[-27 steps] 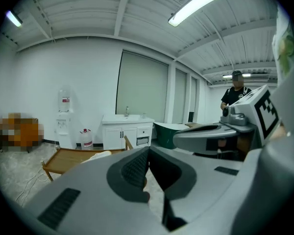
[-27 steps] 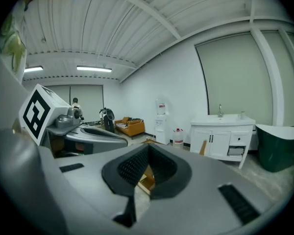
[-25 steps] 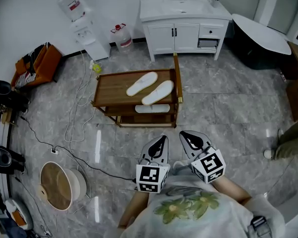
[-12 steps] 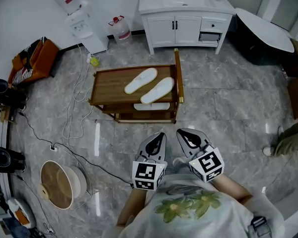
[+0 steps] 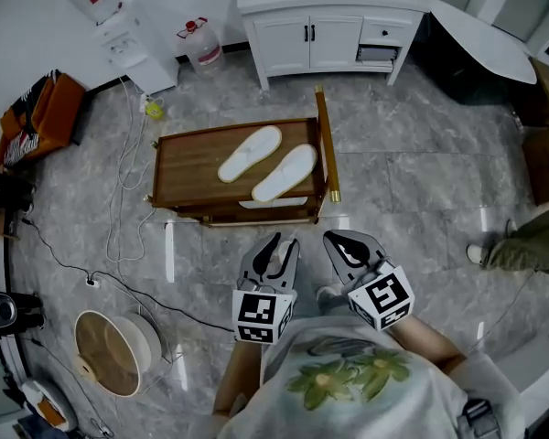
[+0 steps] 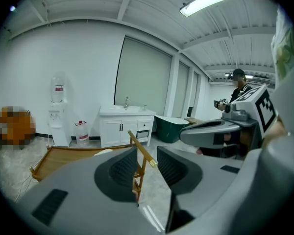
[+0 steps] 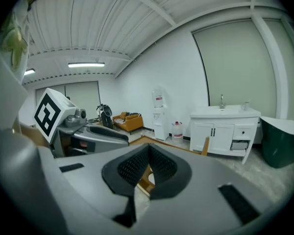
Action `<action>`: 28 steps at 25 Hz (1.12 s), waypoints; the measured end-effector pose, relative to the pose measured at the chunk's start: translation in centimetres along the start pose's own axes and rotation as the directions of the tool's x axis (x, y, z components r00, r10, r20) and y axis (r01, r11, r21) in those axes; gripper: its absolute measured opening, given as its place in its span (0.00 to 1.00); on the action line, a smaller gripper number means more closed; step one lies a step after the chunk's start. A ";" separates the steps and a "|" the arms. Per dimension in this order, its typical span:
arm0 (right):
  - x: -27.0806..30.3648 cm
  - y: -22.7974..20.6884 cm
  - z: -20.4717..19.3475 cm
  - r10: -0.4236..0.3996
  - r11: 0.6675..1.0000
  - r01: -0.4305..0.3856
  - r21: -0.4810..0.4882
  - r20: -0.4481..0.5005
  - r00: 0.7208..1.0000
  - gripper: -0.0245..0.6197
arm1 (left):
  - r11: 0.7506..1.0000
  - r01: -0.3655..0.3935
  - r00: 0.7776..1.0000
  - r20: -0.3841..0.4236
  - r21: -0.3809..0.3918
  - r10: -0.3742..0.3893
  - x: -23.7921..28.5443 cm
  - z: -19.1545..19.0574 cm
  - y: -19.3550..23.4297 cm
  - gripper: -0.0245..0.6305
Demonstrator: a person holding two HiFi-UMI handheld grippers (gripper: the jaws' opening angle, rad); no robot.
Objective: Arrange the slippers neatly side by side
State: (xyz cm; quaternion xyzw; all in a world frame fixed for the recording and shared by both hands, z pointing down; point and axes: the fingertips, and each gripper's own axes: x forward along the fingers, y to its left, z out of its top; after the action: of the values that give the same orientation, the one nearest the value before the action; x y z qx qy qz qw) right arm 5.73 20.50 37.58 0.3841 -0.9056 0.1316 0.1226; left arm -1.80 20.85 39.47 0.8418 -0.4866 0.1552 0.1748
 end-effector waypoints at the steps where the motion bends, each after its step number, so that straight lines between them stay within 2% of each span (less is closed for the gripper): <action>1: 0.7 -0.4 0.4 -0.002 1.000 0.002 -0.003 -0.002 1.000 0.05 | 1.000 0.002 1.000 -0.003 0.002 -0.002 0.5 0.1 0.6 0.23; 12: 7.4 -4.1 2.9 -0.022 1.000 0.022 0.010 -0.040 0.999 0.05 | 0.998 0.035 0.999 -0.041 0.055 -0.033 5.9 3.2 6.7 0.30; 20: 13.6 -6.7 3.9 -0.051 0.998 0.054 0.041 -0.064 0.997 0.05 | 0.995 0.052 0.996 -0.083 0.081 -0.045 9.6 5.1 13.1 0.36; 24: 16.3 -8.4 4.1 -0.088 0.994 0.091 0.054 -0.066 0.994 0.05 | 0.989 0.085 0.994 -0.085 0.117 -0.075 11.7 6.2 15.1 0.38; 28: 18.5 -9.6 4.8 -0.105 0.994 0.107 0.025 -0.055 0.993 0.05 | 0.982 0.104 0.989 -0.124 0.157 -0.085 13.5 5.9 17.4 0.40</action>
State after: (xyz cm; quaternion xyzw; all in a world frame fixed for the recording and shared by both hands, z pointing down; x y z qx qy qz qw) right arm -0.29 0.19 40.49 0.4296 -0.8784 0.1476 0.1485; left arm -10.03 -0.22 42.55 0.8649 -0.4207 0.2351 0.1406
